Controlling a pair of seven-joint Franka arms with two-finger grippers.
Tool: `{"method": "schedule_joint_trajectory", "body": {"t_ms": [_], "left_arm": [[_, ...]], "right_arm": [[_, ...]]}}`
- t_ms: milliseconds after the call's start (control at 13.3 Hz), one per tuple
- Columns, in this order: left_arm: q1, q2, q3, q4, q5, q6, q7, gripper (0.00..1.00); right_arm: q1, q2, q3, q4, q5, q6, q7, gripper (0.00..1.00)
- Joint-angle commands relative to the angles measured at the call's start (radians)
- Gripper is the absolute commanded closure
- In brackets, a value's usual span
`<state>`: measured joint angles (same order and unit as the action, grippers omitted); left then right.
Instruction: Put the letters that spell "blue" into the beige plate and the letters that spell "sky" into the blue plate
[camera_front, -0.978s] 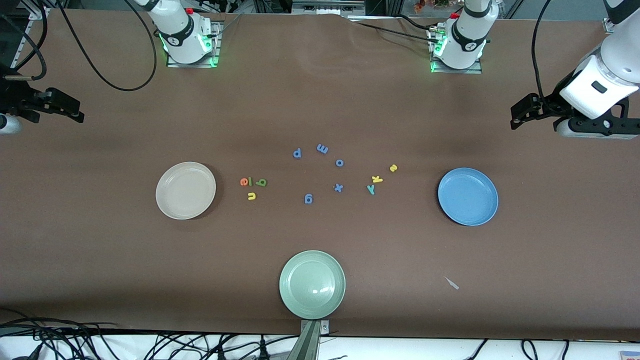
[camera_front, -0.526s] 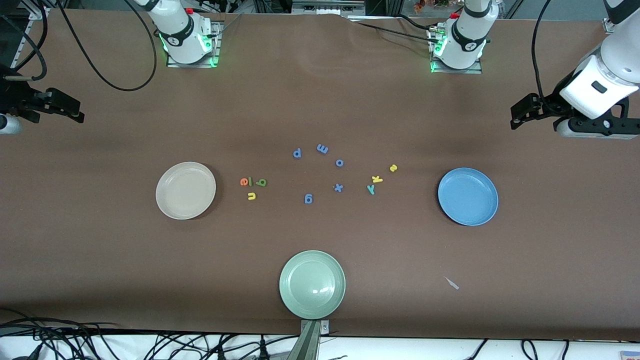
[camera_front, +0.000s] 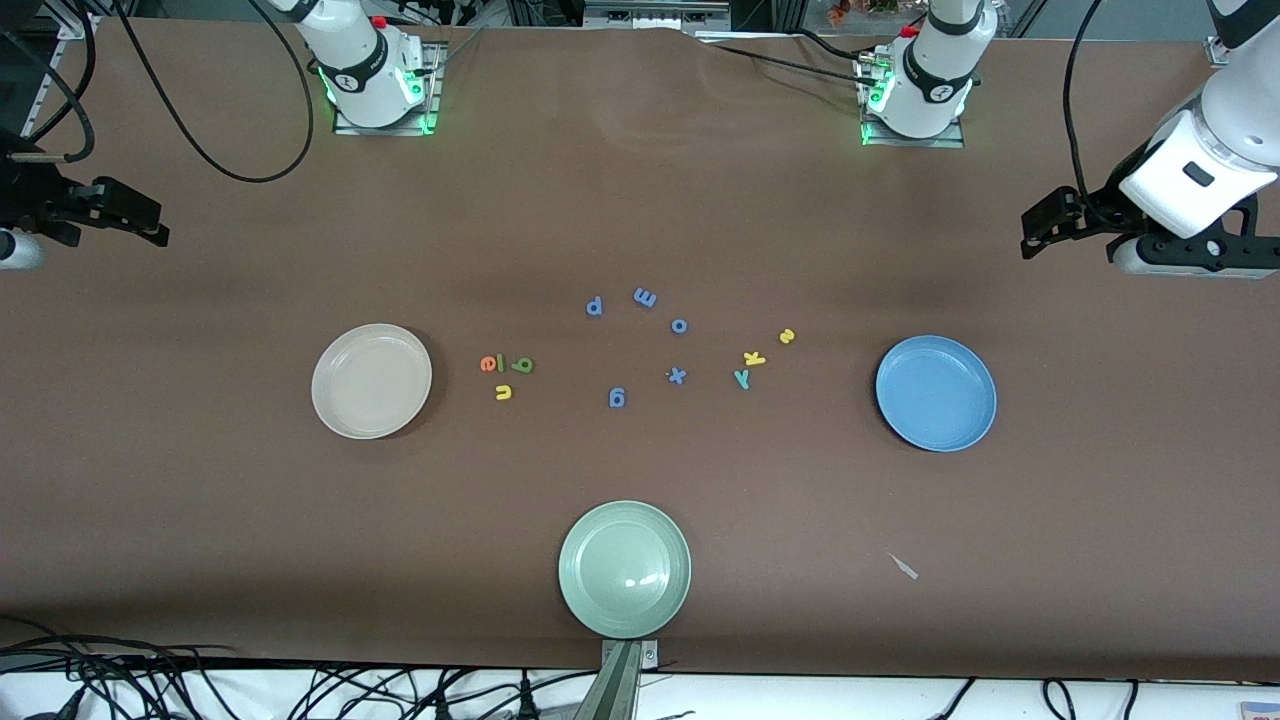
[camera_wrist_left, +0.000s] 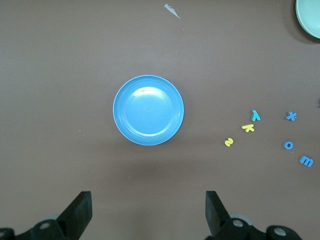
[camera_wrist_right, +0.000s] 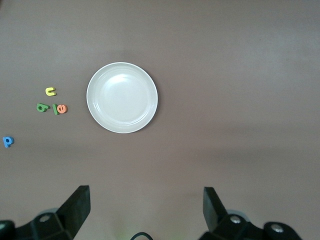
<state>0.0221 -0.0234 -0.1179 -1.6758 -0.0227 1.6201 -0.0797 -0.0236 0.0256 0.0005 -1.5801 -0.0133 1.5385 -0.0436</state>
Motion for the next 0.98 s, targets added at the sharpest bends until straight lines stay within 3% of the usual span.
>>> {"method": "schedule_joint_trajectory", "body": {"t_ms": [0,902], "left_arm": [[0.007,-0.012,-0.009,0.002,-0.01,-0.016,0.001,0.0],[-0.002,0.011,-0.008,0.047,-0.01,-0.045,0.005,0.0]], "right_arm": [[-0.004,0.011,0.0,0.031,0.016,-0.02,-0.01,0.0],[-0.004,0.011,0.0,0.029,0.016,-0.017,-0.01,0.0]]}}
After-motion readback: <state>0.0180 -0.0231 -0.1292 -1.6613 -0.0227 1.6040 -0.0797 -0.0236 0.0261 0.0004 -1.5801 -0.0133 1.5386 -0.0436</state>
